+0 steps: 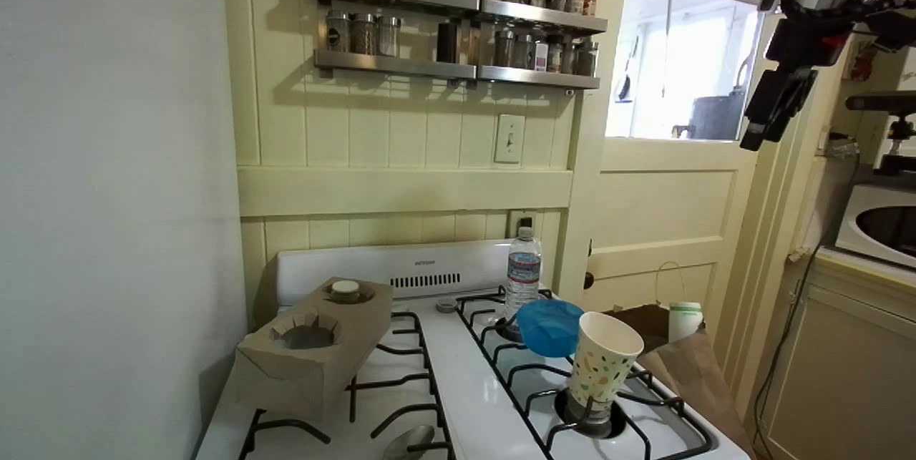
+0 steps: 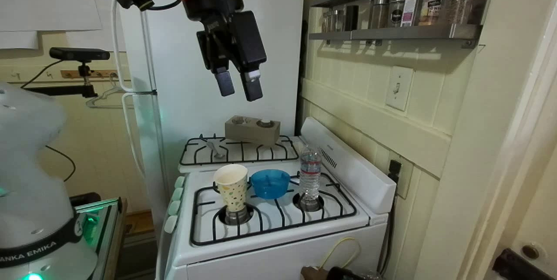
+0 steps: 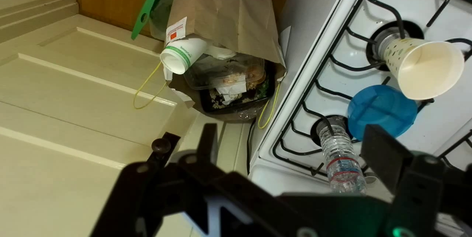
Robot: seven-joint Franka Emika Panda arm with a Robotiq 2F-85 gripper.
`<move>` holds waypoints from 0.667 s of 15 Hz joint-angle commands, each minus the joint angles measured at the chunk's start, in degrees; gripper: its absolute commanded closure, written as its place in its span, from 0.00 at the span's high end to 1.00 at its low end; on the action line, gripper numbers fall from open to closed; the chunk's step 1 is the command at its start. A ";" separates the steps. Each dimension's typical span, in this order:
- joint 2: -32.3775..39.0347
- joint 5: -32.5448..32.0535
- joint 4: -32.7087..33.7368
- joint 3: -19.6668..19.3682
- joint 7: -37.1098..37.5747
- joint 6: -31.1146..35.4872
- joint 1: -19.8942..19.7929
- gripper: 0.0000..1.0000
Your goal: Put the water bottle in the brown box.
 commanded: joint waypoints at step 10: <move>4.08 3.93 -0.04 1.78 2.38 5.22 3.11 1.00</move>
